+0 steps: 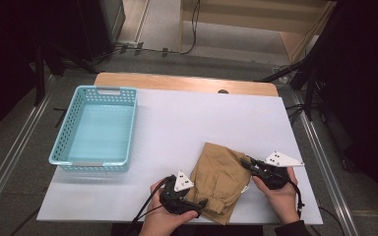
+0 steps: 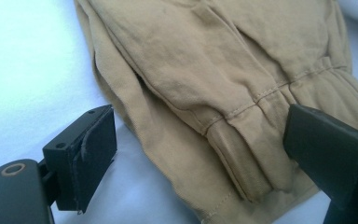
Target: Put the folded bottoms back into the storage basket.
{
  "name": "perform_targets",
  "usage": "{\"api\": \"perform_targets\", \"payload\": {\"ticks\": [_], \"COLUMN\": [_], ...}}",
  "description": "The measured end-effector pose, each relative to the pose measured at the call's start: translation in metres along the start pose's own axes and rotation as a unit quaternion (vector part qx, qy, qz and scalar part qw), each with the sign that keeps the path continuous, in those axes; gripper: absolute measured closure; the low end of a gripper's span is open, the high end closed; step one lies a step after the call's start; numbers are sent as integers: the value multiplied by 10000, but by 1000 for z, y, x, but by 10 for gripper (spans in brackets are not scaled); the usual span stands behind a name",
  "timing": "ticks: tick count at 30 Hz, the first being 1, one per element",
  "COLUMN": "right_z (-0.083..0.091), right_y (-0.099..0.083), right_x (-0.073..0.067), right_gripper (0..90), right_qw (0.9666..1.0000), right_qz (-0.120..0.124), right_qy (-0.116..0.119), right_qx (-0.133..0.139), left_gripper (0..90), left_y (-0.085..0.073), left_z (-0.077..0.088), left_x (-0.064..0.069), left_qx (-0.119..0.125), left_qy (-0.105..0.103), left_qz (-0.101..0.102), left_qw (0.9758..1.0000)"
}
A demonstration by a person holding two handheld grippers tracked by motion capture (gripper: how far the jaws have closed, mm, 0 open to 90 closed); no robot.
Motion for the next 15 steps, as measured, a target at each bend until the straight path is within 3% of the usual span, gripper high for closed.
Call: {"api": "perform_targets", "payload": {"ticks": [2, 9, 12, 15], "right_z": [1, 0, 0, 0], "right_y": [-1, -2, -1, -2], "right_x": [0, 0, 0, 1], "right_gripper": [766, 766, 767, 767], "right_qw": [10000, 10000, 10000, 10000], "right_qz": [-4, -1, -3, 9], "right_qy": [-4, -17, -30, -44], "right_qx": [2, -4, 12, -1], "left_gripper": [125, 189, 230, 329], "left_y": [-1, -2, -1, -1], "left_z": [-1, -5, -6, -6], "left_x": [1, 7, 9, 11], "left_qx": [-49, -146, -122, -127], "left_qy": [-37, 117, 74, -106], "left_qz": [-36, -262, -295, -335], "left_qw": [10000, 9995, 9995, 9993]}}
Point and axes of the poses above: each handheld gripper's, and its own axes: z roughly backward along the jaws, y roughly out of its top, x roughly to its right, the point moved 7 cm from there along -z, roughly forward along the jaws, and after that the axes turned 12 degrees about z, right-handed, at the moved point
